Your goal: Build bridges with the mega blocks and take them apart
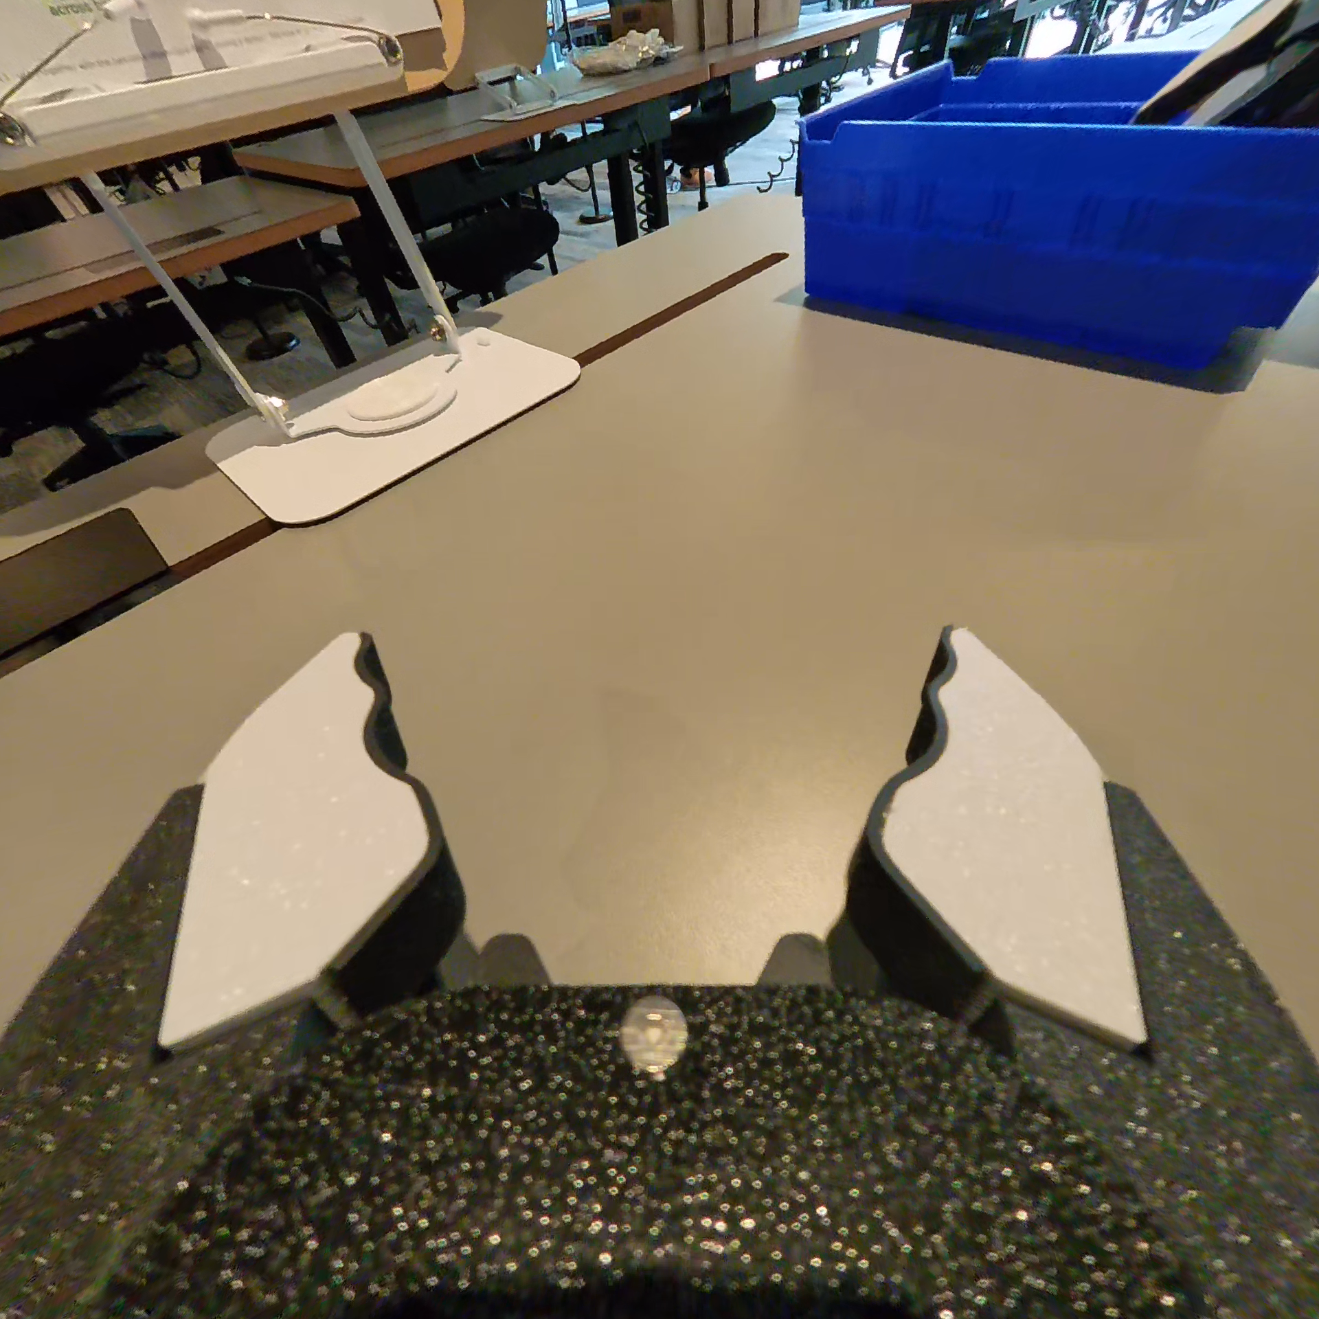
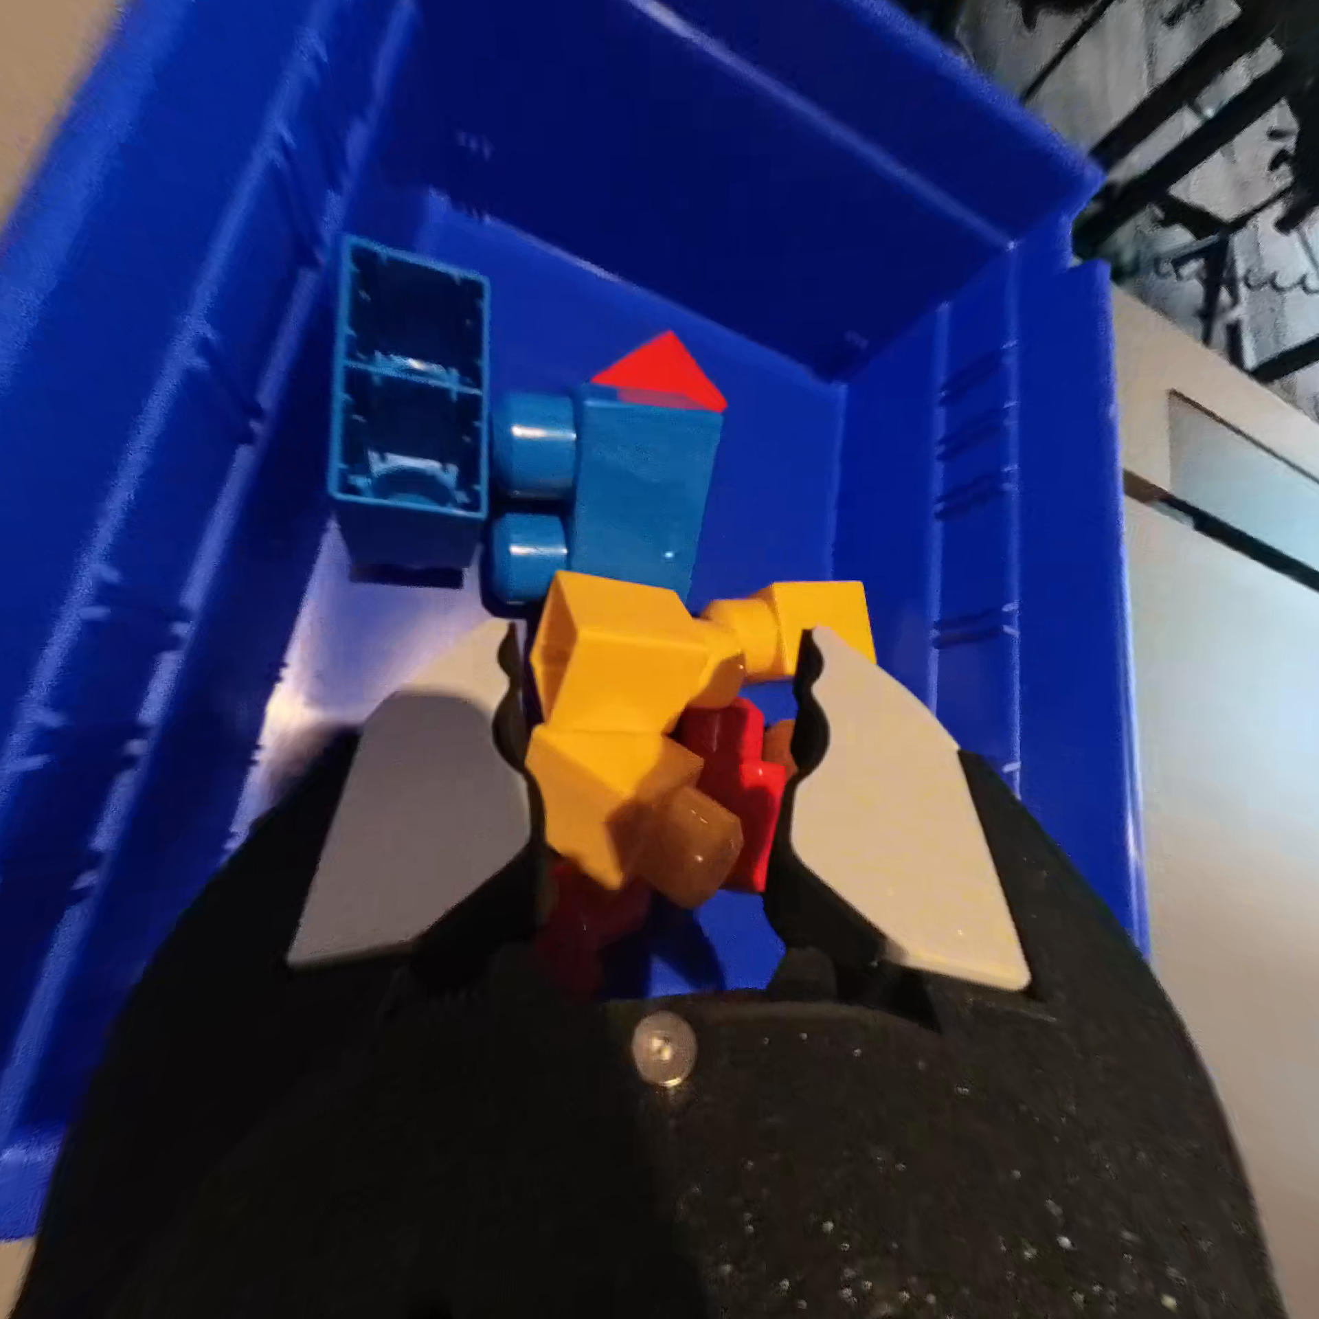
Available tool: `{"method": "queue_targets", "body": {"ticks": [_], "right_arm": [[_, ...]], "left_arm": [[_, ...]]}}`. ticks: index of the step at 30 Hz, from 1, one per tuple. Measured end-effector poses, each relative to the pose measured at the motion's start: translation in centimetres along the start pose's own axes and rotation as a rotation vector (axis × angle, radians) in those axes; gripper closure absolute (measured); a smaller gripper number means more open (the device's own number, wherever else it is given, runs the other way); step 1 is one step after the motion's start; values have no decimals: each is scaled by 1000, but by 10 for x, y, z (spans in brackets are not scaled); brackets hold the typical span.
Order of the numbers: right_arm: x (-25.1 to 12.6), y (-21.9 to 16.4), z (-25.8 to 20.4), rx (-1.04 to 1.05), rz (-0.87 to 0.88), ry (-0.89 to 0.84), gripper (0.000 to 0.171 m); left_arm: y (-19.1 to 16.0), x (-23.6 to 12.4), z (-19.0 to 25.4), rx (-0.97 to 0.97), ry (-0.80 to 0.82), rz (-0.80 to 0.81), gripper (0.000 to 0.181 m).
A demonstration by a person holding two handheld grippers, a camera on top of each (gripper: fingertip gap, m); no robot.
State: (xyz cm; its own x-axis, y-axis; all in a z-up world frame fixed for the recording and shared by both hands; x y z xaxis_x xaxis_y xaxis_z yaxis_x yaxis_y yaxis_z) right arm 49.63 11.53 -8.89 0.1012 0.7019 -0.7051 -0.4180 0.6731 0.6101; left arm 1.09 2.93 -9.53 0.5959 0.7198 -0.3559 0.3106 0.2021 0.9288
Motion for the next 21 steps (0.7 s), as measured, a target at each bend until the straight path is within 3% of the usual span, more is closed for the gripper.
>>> {"method": "queue_targets", "body": {"ticks": [7, 12, 17, 21], "right_arm": [[-40, 9, 11, 148, 306, 102, 85], [-103, 27, -8, 147, 752, 274, 91], [-173, 48, -87, 2, 1153, 657, 103], [-190, 54, -167, -117, 1172, 892, 109]], "left_arm": [[0, -1, -3, -19, 5, 7, 44], [0, -3, -5, -29, 14, 13, 44], [0, -4, -10, -64, 19, 19, 44], [0, -7, -16, -120, 33, 29, 47]]}}
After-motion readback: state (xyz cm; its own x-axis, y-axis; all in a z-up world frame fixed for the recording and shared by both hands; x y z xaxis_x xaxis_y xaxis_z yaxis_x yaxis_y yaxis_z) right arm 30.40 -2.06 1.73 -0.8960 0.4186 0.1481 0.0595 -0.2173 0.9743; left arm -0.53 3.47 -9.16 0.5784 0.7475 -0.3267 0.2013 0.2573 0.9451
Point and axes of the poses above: each gripper's, where its closed fingertips meet, x out along the fingers, y out of its top, z = x × y across the jaws, the point moved 6 cm from there along -x, back along the fingers, and after that the axes turned 3 degrees about -z, right-handed, at the moved point
